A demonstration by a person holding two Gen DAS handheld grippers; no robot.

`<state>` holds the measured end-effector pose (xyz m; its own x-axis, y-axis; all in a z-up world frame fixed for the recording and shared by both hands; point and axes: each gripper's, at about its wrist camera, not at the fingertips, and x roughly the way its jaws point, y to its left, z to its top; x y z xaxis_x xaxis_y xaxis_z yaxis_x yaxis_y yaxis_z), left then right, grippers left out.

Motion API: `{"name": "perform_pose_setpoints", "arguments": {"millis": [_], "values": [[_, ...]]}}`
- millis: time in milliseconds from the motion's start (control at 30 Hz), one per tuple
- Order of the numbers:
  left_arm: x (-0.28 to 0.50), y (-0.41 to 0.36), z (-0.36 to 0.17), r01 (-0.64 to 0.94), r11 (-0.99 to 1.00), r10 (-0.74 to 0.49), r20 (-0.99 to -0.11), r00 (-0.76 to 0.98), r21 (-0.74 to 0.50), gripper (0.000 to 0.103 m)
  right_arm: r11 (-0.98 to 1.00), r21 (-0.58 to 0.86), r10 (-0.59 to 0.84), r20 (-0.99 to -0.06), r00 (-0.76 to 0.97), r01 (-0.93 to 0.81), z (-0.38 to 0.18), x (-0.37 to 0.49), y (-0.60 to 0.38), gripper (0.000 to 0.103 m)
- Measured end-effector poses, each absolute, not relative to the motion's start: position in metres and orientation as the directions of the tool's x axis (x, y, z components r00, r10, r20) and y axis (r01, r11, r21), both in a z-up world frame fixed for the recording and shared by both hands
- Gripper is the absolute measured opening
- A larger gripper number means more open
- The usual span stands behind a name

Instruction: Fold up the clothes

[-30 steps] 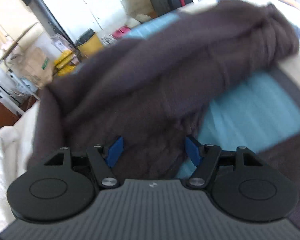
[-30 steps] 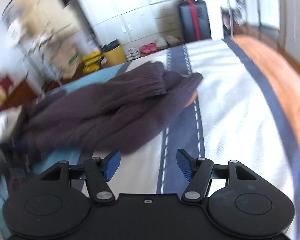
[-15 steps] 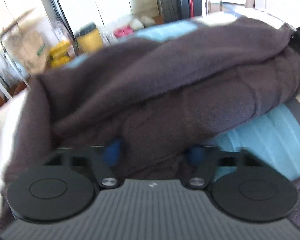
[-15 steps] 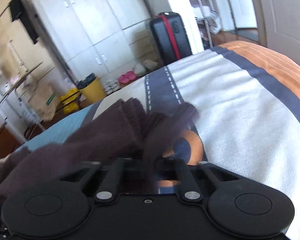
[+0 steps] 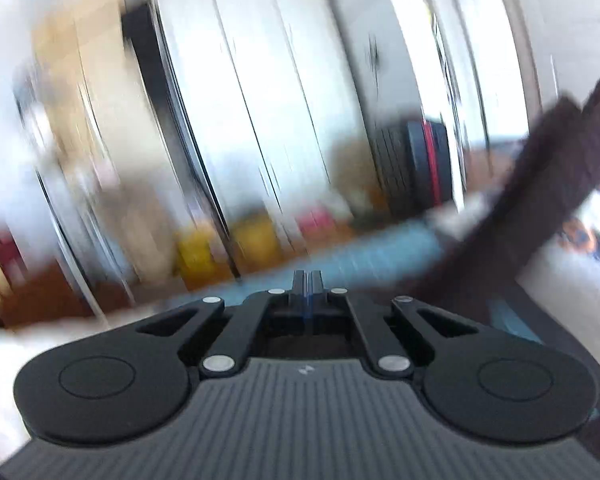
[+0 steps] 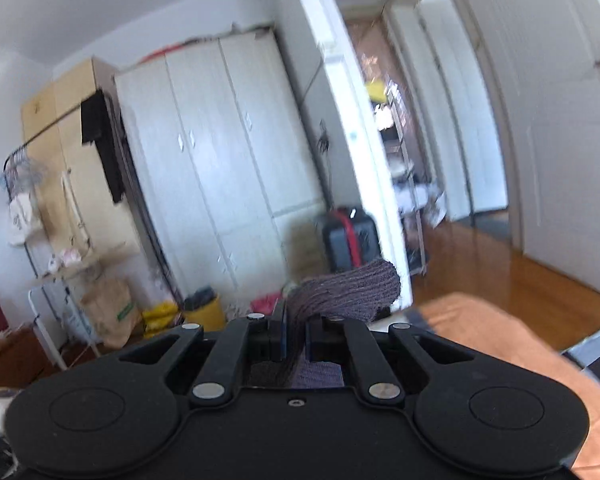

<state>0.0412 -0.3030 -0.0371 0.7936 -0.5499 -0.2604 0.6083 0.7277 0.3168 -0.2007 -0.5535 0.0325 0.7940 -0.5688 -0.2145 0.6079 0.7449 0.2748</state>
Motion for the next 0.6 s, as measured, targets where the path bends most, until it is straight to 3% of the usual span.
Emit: {"name": "perform_pose_setpoints", "arguments": {"millis": [33, 167, 267, 367, 433, 533, 600], "values": [[0.036, -0.301, -0.032, 0.618, 0.715, -0.563, -0.257, 0.786, 0.326, 0.0, 0.741, 0.279, -0.573, -0.211, 0.792, 0.61, 0.035, -0.208, -0.551, 0.008], [0.038, -0.299, -0.041, 0.704, 0.666, -0.603, -0.378, 0.702, 0.246, 0.003, 0.688, 0.294, -0.62, -0.236, 0.748, 0.663, 0.027, -0.237, -0.552, 0.008], [0.043, -0.306, -0.064, 0.729, 0.624, -0.576, -0.465, 0.672, 0.282, 0.004, 0.647, 0.173, -0.685, -0.295, 0.666, 0.743, 0.001, -0.258, -0.55, 0.008], [0.046, -0.316, -0.08, 0.686, 0.615, -0.473, -0.514, 0.715, 0.388, 0.011, 0.629, 0.101, -0.651, -0.474, 0.593, 0.771, -0.033, -0.259, -0.559, 0.008], [0.054, -0.313, -0.081, 0.655, 0.645, -0.425, -0.527, 0.736, 0.394, 0.023, 0.622, 0.089, -0.59, -0.6, 0.54, 0.778, -0.056, -0.256, -0.566, 0.008], [0.08, -0.292, -0.075, 0.626, 0.729, -0.407, -0.56, 0.722, 0.277, 0.044, 0.607, 0.028, -0.508, -0.754, 0.415, 0.794, -0.084, -0.246, -0.574, 0.012], [0.102, -0.272, -0.072, 0.595, 0.779, -0.397, -0.58, 0.711, 0.196, 0.045, 0.561, -0.014, -0.499, -0.804, 0.325, 0.827, -0.096, -0.245, -0.581, 0.021]]}}
